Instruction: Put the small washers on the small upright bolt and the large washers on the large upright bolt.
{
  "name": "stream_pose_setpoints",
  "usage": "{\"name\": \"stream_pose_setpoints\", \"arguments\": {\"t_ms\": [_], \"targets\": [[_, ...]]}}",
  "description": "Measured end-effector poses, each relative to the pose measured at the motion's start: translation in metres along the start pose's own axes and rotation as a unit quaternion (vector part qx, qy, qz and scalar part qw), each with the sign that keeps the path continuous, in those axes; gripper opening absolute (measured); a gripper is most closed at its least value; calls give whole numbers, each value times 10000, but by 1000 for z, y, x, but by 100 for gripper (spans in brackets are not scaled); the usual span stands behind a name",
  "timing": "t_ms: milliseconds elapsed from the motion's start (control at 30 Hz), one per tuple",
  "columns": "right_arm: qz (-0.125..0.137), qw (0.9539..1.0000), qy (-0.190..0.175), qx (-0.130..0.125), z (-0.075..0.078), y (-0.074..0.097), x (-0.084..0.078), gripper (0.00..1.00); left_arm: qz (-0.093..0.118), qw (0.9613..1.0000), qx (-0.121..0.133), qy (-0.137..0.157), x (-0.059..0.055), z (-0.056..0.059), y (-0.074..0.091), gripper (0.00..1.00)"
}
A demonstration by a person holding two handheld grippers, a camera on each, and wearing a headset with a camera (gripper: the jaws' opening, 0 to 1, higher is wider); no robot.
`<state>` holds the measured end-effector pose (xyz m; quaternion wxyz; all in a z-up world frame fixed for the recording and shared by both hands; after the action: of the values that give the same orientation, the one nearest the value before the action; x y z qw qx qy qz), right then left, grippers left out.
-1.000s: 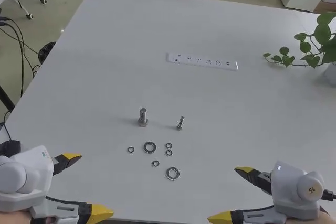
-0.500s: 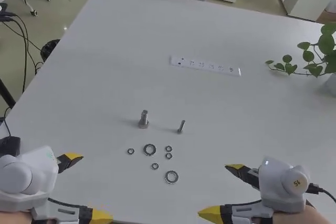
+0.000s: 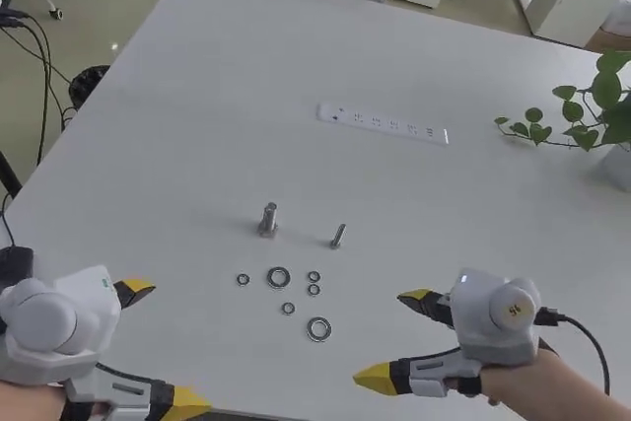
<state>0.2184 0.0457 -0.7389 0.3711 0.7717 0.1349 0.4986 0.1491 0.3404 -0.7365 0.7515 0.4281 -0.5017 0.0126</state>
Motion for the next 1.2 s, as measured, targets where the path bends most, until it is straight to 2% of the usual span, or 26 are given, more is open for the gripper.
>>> {"name": "stream_pose_setpoints", "arguments": {"t_ms": [67,100,167,267,400,467,500,633,767,1100,1200], "targets": [[-71,10000,43,51,-1,-3,1,85,1,10000,-40,34,-1,2,-2,99],[-250,9994,232,12,0,-3,0,85,-12,10000,-21,-5,-1,3,-2,99],[-357,9988,339,33,-1,-6,1,84,-24,10000,-1,-75,-3,3,-4,99],[-418,9984,384,55,-1,-10,3,83,100,9999,66,52,-3,1,-3,99],[-574,9972,468,38,1,-15,6,77,135,9998,71,135,-3,-1,-2,98],[-652,9962,569,42,2,-19,7,77,303,9992,54,266,0,-2,0,97],[-671,9960,592,47,3,-20,8,77,314,9991,56,271,0,-3,0,98],[-771,9947,672,63,5,-27,12,76,190,9997,78,107,-1,-3,1,98],[-937,9924,801,60,8,-35,12,74,151,9998,39,81,-2,-1,0,98],[-1128,9886,998,58,14,-47,18,72,-14,10000,-89,14,-6,5,-1,94],[-1209,9868,1074,70,15,-49,20,69,16,10000,-79,18,-6,5,-2,93]]}}
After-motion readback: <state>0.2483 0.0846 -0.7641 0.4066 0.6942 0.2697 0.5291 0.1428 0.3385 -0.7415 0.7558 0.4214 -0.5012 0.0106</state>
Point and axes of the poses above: the centre of the closed fingertips' face, and the gripper's own axes: y roughly backward along the fingers, z roughly to its right, x roughly out of its top, the point moved 7 cm from there along y, roughly backward along the fingers, and after that the axes turned 3 degrees about -y, right-handed, at the moved point
